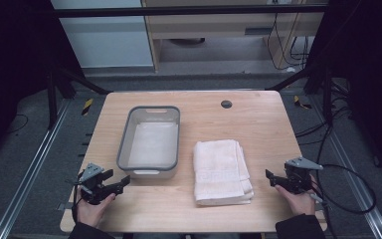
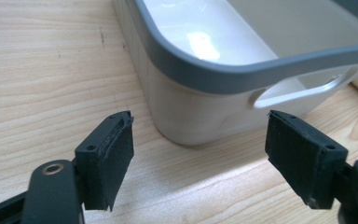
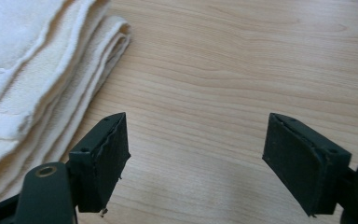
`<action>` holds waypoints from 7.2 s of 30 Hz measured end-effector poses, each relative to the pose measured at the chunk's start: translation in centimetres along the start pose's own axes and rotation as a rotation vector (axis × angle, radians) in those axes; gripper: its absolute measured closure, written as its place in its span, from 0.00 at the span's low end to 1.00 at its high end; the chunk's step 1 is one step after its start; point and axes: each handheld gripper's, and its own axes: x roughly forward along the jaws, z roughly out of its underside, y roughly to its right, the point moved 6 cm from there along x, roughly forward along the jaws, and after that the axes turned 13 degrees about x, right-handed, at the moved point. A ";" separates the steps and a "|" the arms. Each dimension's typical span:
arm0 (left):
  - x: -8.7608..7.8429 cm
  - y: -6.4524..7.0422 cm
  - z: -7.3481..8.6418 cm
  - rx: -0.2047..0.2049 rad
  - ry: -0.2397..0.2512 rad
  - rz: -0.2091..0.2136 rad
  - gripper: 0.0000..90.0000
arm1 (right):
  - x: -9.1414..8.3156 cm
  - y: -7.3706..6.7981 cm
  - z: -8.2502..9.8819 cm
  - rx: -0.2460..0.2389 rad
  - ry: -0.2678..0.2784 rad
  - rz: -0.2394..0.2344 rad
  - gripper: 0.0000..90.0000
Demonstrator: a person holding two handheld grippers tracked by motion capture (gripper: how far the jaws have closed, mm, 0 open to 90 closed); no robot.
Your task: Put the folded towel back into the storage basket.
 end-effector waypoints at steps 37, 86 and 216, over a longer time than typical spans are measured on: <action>-2.4 0.5 -3.1 0.009 0.151 -0.069 0.30 | -1.8 -2.6 -2.1 -0.009 0.093 -0.116 0.34; -0.2 4.3 -9.9 0.102 0.193 -0.004 0.32 | -2.9 -4.8 -8.4 -0.021 0.162 -0.185 0.38; 12.5 19.6 -4.8 0.245 -0.116 0.288 0.29 | 10.3 -8.1 -4.1 0.004 -0.166 -0.224 0.32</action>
